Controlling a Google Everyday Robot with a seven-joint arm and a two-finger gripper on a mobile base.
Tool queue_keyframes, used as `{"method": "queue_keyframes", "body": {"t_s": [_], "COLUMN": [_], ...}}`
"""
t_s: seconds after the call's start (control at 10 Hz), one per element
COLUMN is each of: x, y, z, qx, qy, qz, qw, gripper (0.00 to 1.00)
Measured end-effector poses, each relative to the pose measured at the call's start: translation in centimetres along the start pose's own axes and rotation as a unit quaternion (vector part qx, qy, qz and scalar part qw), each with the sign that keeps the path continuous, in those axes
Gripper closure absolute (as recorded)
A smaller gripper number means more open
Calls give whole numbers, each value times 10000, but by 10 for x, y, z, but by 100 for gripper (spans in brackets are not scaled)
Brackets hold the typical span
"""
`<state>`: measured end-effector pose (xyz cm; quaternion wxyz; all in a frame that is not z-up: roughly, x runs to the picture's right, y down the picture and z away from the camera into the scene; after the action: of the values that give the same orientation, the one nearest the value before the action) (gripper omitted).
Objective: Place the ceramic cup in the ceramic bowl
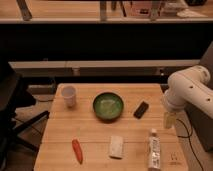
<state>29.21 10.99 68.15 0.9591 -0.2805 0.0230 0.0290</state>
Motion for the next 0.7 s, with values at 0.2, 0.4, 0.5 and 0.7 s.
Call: {"method": "queue_keyframes", "body": {"t_s": [0.2, 0.4, 0.5, 0.7], "x": [0, -17, -35, -46], "y": [-1, -10, -17, -22], "z": [-1, -6, -9, -12], "qx": [21, 124, 198, 263], "qy": [14, 45, 60, 95], "qz": [-17, -266, -468, -612], "qw": [10000, 9996, 9987, 9977], "gripper": [20, 20, 20, 20]}}
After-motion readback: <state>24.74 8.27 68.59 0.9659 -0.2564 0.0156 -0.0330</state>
